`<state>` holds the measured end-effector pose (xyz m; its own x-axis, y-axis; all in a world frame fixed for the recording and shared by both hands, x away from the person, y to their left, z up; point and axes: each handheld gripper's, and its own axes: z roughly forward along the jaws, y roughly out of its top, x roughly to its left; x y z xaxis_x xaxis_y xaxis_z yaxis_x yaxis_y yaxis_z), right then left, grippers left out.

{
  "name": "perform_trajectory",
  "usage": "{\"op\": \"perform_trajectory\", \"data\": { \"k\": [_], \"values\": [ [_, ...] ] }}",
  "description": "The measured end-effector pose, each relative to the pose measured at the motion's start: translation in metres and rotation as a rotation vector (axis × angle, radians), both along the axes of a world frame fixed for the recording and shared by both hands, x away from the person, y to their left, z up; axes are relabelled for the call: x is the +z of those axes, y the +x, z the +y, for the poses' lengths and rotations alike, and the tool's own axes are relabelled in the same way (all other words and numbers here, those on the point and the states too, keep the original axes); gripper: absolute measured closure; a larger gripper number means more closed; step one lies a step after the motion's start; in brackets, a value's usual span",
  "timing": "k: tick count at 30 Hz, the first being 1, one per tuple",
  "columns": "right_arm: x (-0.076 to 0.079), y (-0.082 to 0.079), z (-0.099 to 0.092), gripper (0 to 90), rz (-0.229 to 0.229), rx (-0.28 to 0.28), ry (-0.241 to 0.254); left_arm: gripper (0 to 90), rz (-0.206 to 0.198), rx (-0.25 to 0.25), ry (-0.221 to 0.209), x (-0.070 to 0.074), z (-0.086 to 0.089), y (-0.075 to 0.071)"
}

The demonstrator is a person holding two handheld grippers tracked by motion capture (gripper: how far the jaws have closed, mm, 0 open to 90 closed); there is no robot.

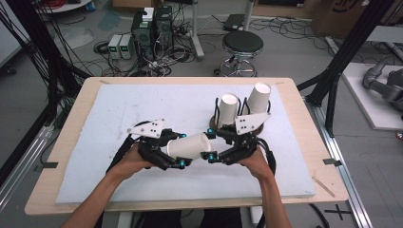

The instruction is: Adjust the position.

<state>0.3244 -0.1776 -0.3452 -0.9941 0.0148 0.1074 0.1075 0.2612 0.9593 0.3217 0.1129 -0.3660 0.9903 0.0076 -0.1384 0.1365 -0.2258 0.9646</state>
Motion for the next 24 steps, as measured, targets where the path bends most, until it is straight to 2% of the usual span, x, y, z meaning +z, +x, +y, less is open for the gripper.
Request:
{"op": "perform_trajectory", "data": {
  "k": [2, 3, 5, 9, 15, 19, 22, 24],
  "values": [
    [0.000, 0.000, 0.000, 36.5, -0.007, 0.000, 0.003, 30.6, -0.009, -0.005, 0.004, 0.000, 0.000, 0.000],
    [0.000, -0.001, 0.000, 33.0, -0.011, 0.002, 0.005, 30.7, -0.008, -0.001, 0.003, 0.000, 0.000, -0.001],
    [0.000, -0.001, 0.002, 15.2, 0.000, -0.017, 0.014, 30.9, -0.014, 0.002, 0.010, 0.000, 0.000, 0.000],
    [0.002, -0.002, 0.002, 14.2, 0.000, -0.057, 0.012, 31.2, -0.025, 0.020, 0.011, 0.001, 0.001, -0.001],
    [0.003, -0.003, -0.001, 14.1, 0.001, -0.061, 0.009, 31.4, -0.038, 0.032, 0.019, 0.003, 0.004, -0.002],
    [0.003, -0.004, -0.002, 14.1, 0.011, -0.056, -0.005, 31.4, -0.032, 0.043, 0.023, 0.003, 0.008, -0.003],
    [0.004, -0.005, -0.002, 14.1, -0.003, -0.071, -0.027, 31.4, -0.028, 0.058, 0.046, 0.004, 0.012, -0.004],
    [0.006, -0.007, -0.002, 14.1, -0.004, -0.069, -0.059, 31.4, -0.029, 0.067, 0.067, 0.005, 0.017, -0.005]
  ]
}}
